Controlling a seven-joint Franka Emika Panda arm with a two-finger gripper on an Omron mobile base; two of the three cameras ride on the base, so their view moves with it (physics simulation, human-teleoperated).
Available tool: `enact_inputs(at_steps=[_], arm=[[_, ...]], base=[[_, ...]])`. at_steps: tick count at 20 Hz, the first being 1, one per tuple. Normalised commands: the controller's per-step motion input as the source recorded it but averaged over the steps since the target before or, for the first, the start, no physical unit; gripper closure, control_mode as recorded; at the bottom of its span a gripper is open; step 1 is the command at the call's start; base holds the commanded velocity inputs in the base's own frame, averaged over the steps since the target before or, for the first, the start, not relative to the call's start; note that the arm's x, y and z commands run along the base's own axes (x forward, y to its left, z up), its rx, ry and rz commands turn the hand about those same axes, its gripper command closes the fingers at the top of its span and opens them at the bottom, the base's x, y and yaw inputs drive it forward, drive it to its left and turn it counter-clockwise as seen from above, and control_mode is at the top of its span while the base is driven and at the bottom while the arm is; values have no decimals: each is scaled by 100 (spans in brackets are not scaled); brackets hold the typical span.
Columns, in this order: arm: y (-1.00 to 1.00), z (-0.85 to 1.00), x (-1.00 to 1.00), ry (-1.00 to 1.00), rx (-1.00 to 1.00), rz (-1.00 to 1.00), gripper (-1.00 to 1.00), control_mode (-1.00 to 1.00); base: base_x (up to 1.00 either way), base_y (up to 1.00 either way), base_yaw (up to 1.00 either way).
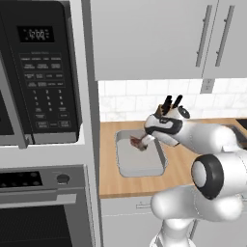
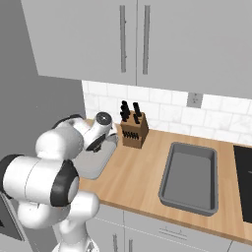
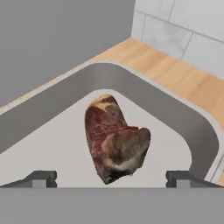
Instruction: Place one lime and one steak in each tupperware on the nearby counter, to pack two identical lunches.
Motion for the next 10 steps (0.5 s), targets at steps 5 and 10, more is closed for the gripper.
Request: enact_inputs(at_steps=[5, 10], arm=[[0, 94, -95, 0, 0, 1, -100, -100], [-3, 77, -100, 0, 0, -3, -100, -100]], base=[[0, 0, 0], [0, 0, 0]])
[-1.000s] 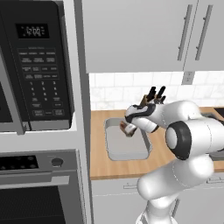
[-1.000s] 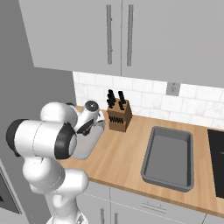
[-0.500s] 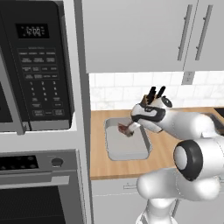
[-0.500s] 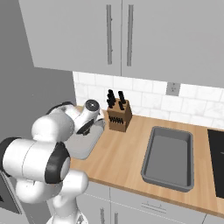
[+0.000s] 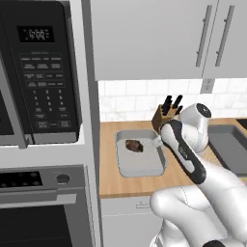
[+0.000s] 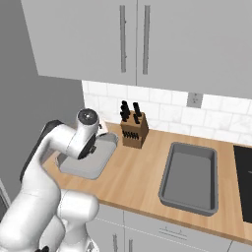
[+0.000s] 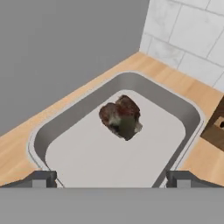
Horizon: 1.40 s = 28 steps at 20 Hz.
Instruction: Place one lime and one steak in each tupperware on the nearby counter, to pack two identical lunches.
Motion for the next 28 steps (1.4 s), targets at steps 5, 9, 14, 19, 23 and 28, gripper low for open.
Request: enact_inputs(at_steps=[5, 9, 14, 19, 23, 28], arm=[[0, 8, -100, 0, 0, -10, -100, -100], [0, 18, -84, 0, 0, -12, -100, -100], [-1, 18, -52, 1, 0, -7, -100, 100], [0, 0, 0, 0, 0, 0, -100, 100], [0, 0, 0, 0, 0, 0, -100, 100], [0, 0, 0, 0, 0, 0, -100, 100]], base=[[0, 0, 0], [0, 0, 0], [-19, 0, -2], [-100, 0, -2], [-100, 2, 0], [-100, 50, 0]])
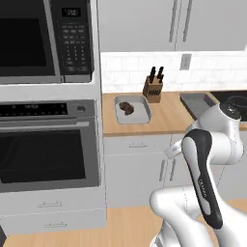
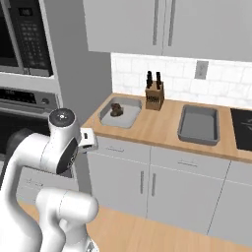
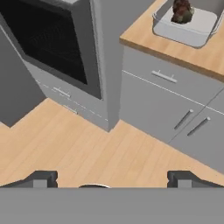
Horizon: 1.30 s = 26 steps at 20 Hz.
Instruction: Place one lime and one steak in each tupperware on the nearby counter, to pack two identical lunches.
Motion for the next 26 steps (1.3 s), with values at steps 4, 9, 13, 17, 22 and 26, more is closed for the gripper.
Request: enact_inputs(at_steps=[4, 9, 13, 17, 22, 26], arm=[[0, 0, 0, 0, 0, 0, -100, 100], [0, 0, 0, 0, 0, 0, -100, 100], [0, 0, 0, 0, 0, 0, -100, 100], [0, 0, 0, 0, 0, 0, -100, 100], [0, 0, 0, 0, 0, 0, -100, 100], [0, 0, 0, 0, 0, 0, -100, 100]], base=[[-96, 100, 7], [-86, 100, 13], [-60, 100, 18], [-4, 100, 60], [0, 97, 72], [0, 100, 58]])
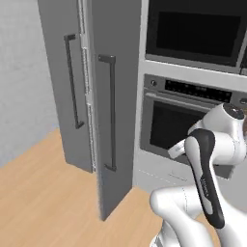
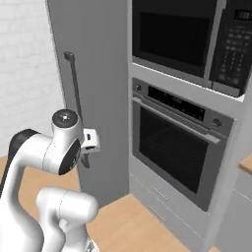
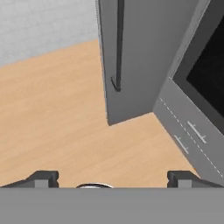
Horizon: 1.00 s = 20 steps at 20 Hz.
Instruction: Place one lime and one steak in each tupperware on the nearby counter, to pack two identical lunches.
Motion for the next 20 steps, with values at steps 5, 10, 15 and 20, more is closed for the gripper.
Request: enact_inputs(at_steps=[5, 10, 15, 20], arm=[[0, 0, 0, 0, 0, 0, -100, 100], [0, 0, 0, 0, 0, 0, -100, 100], [0, 0, 0, 0, 0, 0, -100, 100], [0, 0, 0, 0, 0, 0, -100, 100]], base=[[0, 100, 54], [20, 100, 46], [84, 100, 27], [100, 83, -1]])
